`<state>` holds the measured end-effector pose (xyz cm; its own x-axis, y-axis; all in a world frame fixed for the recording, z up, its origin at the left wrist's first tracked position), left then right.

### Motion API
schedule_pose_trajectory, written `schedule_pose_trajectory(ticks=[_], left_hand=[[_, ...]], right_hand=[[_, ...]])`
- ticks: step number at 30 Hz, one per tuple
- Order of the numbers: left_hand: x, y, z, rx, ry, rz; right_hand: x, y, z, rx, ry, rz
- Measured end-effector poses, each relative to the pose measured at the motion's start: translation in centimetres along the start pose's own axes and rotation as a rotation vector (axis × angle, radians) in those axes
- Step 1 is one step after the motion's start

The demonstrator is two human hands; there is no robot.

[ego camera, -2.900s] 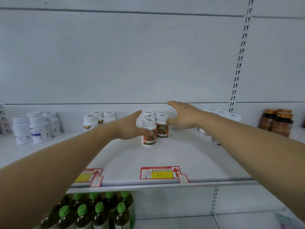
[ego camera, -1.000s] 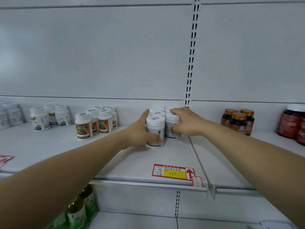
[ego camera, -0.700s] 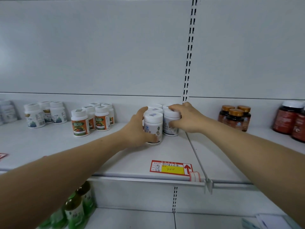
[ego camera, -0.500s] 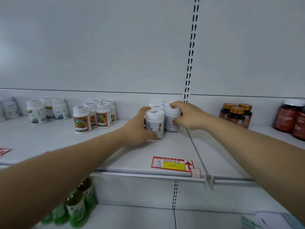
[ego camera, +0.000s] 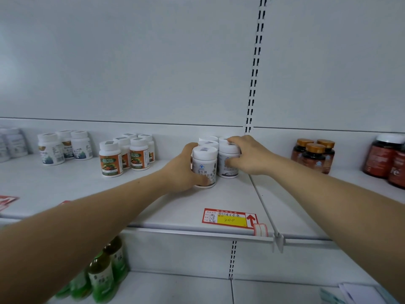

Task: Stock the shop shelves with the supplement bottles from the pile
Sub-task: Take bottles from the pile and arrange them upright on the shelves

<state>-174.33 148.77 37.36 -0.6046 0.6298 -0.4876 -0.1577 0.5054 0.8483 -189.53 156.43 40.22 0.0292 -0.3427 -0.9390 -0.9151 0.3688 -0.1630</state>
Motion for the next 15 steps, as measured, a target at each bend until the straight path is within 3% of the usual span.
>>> schedule_pose_trajectory(ticks=[15], left_hand=[[0.88,0.21,-0.33,0.023,-0.075,0.036]], right_hand=[[0.28,-0.79,0.41,-0.014,0.000,-0.008]])
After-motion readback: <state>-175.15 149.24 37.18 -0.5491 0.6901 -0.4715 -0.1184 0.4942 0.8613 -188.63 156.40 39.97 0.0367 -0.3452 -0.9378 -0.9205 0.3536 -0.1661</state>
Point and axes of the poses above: each hand's wrist, its own z-axis away from the middle knuckle, its own x-axis out of the palm, y = z × x, the point moved 7 cm from there along -z, towards the middle knuckle, and after that the axes turned 13 degrees about z, right-handed, at the moved point
